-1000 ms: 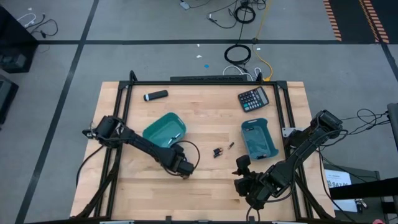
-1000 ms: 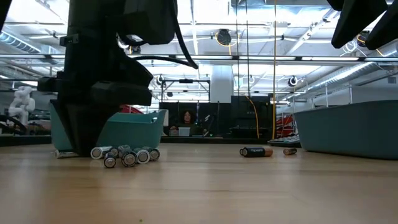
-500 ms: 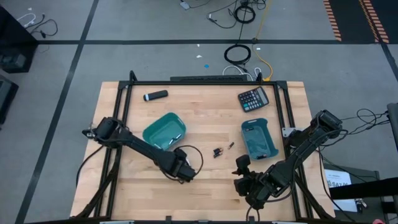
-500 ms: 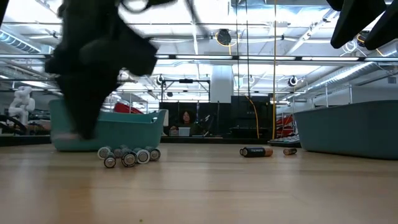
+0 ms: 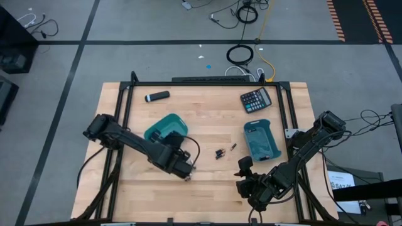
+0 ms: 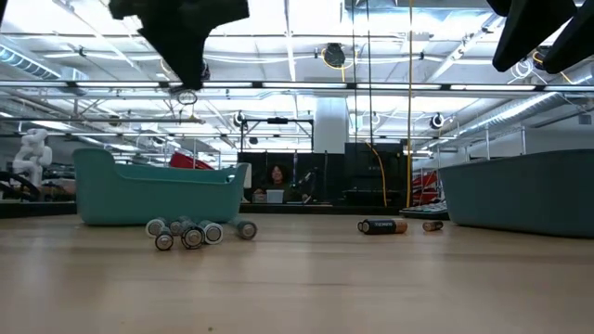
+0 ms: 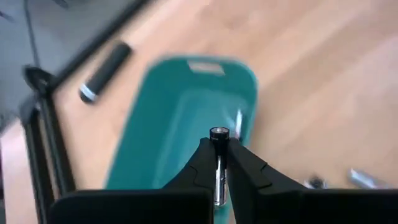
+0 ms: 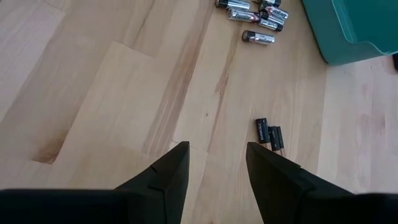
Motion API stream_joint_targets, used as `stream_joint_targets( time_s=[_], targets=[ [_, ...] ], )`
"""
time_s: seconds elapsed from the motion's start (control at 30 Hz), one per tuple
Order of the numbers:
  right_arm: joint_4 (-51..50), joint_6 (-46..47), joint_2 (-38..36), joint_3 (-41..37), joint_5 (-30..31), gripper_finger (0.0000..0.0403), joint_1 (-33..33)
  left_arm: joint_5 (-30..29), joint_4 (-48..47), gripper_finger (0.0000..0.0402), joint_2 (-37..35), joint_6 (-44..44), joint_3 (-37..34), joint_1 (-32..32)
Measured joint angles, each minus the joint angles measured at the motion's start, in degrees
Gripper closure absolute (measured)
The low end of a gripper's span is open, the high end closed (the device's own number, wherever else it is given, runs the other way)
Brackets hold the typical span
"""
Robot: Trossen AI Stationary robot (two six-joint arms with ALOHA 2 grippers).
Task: Sort batteries
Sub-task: Put the white battery into the green bin
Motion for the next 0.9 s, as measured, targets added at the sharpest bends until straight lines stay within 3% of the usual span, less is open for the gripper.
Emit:
stream_joint_targets(
  time_s=[0.17,0.43,0.53,0.73,0.9],
  targets=[
    [0.2,-0.1,0.0,0.0,0.0,0.0252,0.0,-0.2,-0.9,0.0337,-0.3,1.9,-0.4,3.5],
    [0.4,0.4,0.0,0.0,0.0,0.0252,0.0,2.1,-1.0,0.0238,-0.5,7.3,-0.3,9.7],
    [0.3,0.5,0.0,0.0,0.0,0.0252,0.1,7.1,-0.6,0.0212,-0.5,9.6,-0.3,10.4],
    [0.5,0.6,0.0,0.0,0.0,0.0252,0.1,18.8,10.8,0.0210,-0.5,15.2,-0.3,8.0],
    [0.9,2.0,0.0,0.0,0.0,0.0252,0.1,24.4,18.2,0.0226,-0.5,10.5,-0.3,5.9]
  ],
)
